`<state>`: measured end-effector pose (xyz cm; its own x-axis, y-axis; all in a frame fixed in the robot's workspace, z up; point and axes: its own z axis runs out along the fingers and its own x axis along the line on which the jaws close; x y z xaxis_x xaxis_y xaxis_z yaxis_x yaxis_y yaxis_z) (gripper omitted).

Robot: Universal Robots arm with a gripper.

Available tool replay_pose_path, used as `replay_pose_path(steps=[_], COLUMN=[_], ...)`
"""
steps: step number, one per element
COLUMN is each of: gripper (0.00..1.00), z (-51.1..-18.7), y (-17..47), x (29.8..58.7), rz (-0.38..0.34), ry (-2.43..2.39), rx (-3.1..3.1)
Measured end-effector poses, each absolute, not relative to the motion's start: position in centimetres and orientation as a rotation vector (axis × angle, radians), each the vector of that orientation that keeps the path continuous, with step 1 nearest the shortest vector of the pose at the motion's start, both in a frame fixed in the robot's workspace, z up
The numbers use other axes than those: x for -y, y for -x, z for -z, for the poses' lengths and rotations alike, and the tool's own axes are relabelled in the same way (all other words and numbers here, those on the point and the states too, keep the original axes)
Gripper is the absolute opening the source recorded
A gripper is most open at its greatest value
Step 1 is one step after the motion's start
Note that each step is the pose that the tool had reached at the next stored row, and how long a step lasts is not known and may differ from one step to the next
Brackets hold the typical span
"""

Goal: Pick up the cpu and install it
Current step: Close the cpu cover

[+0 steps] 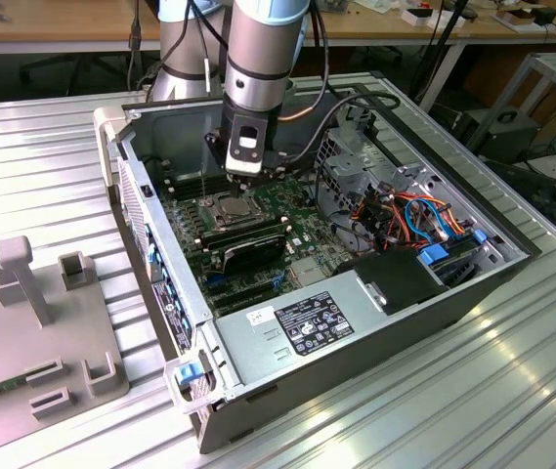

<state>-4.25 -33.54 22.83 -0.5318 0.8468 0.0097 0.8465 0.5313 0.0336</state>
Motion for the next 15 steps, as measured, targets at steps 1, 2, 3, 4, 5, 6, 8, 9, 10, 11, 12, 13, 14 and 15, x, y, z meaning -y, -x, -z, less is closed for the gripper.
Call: replay_pose_path(steps=[1, 2, 3, 4, 5, 6, 8, 9, 10, 11, 12, 13, 14, 15], gripper=[0.11, 0.11, 0.11, 0.11, 0.11, 0.11, 0.11, 0.11, 0.11, 0.11, 0.11, 0.11, 0.11, 0.11], z=[-22.81, -22.78, -22.74, -22.7, -22.67, -22.65, -22.59, -22.56, -22.54, -22.49, -22.41, -22.38, -22.35, -22.31], y=[4.25, 4.25, 4.25, 4.25, 4.25, 4.25, 4.25, 4.25, 4.25, 4.25, 4.25, 4.25, 4.25, 4.25], x=[33.54, 33.54, 33.54, 33.54, 33.54, 33.54, 33.54, 33.54, 33.54, 33.54, 33.54, 33.54, 33.54, 33.54], rz=[-0.054, -0.054, -0.054, -0.054, -0.054, -0.054, -0.055, -0.055, -0.055, -0.055, -0.055, -0.055, -0.055, -0.055], ry=[-1.492, -1.461, -1.409, -1.364, -1.338, -1.308, -1.249, -1.217, -1.192, -1.149, -1.074, -1.04, -1.014, -0.974], rx=[-2.755, -2.773, -2.8, -2.823, -2.836, -2.85, -2.877, -2.891, -2.902, -2.92, -2.949, -2.962, -2.971, -2.985])
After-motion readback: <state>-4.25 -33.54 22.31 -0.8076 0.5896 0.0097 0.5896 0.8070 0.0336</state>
